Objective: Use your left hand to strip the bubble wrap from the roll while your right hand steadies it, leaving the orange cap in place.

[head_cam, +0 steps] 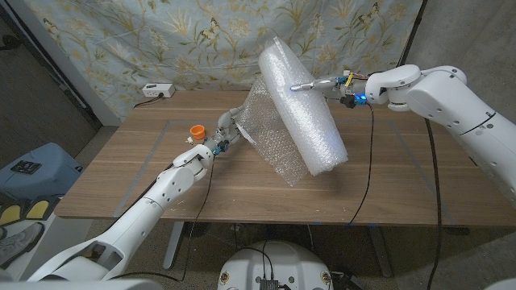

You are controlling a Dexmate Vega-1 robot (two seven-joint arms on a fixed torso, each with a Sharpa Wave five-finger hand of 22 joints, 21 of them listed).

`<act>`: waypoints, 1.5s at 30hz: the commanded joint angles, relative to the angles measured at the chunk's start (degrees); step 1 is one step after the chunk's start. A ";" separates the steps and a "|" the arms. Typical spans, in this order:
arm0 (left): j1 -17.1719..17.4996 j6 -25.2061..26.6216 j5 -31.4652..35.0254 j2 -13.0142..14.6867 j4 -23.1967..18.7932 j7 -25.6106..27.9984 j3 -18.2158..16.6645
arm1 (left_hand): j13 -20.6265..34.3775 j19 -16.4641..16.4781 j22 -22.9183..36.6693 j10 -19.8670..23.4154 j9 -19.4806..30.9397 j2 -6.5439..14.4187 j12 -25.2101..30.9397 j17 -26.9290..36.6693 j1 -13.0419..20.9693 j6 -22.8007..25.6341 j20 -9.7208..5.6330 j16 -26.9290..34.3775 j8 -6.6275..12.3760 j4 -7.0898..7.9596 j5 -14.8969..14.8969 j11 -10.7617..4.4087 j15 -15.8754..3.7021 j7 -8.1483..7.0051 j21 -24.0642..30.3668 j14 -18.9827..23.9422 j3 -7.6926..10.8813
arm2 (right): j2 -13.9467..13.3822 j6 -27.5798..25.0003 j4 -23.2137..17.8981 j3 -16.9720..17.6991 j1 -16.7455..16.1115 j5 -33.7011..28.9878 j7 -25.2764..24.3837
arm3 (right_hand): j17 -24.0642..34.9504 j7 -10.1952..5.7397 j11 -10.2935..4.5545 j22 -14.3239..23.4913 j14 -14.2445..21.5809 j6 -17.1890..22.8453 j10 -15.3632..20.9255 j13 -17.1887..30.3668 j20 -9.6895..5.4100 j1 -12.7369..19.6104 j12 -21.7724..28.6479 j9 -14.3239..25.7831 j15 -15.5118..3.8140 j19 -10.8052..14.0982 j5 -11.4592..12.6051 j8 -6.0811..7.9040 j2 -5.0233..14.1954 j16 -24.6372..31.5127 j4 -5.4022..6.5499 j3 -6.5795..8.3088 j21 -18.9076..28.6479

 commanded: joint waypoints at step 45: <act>-3.38 2.33 -5.24 -6.69 5.26 -5.70 0.42 | 0.35 2.56 0.29 2.49 0.30 0.32 0.55 0.16 1.96 3.17 0.33 0.67 0.99 -0.50 0.67 -0.14 -0.58 -0.64 -0.10 3.27 -1.34 | 3.75 6.13 6.37 0.74 -0.39 11.32 -2.91 | 1.87 0.60 -0.10 0.18 3.80 2.46 1.95 0.93 -0.13 3.48 1.52 0.65 -4.27 2.27 -1.96 -0.30 4.06 0.35 -0.52 0.78 1.41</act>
